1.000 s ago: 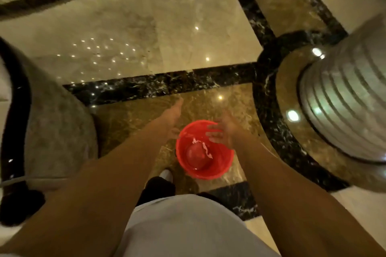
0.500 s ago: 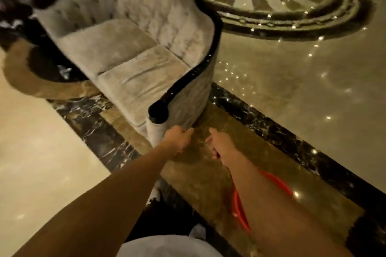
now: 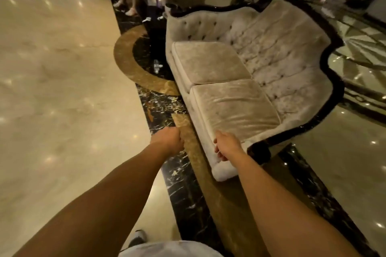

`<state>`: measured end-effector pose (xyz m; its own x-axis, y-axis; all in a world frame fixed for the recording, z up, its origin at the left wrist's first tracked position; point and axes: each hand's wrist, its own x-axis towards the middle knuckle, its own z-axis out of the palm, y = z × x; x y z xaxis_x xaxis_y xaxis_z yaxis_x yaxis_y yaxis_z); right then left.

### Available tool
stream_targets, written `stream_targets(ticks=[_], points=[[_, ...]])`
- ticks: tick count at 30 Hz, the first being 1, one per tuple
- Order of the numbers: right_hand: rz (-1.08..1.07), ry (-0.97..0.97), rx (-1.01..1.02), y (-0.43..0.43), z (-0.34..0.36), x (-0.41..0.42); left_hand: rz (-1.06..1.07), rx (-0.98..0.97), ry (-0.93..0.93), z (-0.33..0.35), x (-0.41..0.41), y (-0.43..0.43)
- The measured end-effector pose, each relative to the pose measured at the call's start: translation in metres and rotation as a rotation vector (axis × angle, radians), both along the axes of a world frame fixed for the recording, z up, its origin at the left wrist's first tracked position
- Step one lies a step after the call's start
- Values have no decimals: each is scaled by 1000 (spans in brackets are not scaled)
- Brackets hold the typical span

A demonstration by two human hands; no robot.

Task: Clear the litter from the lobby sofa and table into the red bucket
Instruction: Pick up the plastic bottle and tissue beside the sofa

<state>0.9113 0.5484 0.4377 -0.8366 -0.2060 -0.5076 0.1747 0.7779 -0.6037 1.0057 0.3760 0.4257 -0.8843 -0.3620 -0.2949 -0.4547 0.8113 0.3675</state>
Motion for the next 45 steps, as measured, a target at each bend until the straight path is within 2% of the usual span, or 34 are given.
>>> stream_targets(ticks=[4,9,17,21,25,31,35,38,42,45], points=[[173,42,-19,-109,-2,11,54,-26,-52,-7,8,-107],[98,-69,-59,-189,-3,-28,40,-104,-74,-11,-27,-186],[103,-156,-54,-322,-40,-174,-29,-170,-158,-44,-147,-299],[197,-208,-6,-384,-45,-244,46,-110,-253,-49,-209,-362],[208,-198,30,-438,-49,-307,84,-87,-251,-57,-263,-420],[250,-238,148,-531,-83,-380,-17,-23,-377,-87,-348,-515],[143,-314,197,-605,-107,-431,-128,-2,-429,-116,-426,-612],[78,-338,270,-658,-104,-466,-195,73,-455,-110,-476,-685],[78,-248,234,-749,-90,-521,-162,78,-453,-94,-538,-788],[167,-213,203,-810,-83,-561,-67,178,-456,-98,-584,-841]])
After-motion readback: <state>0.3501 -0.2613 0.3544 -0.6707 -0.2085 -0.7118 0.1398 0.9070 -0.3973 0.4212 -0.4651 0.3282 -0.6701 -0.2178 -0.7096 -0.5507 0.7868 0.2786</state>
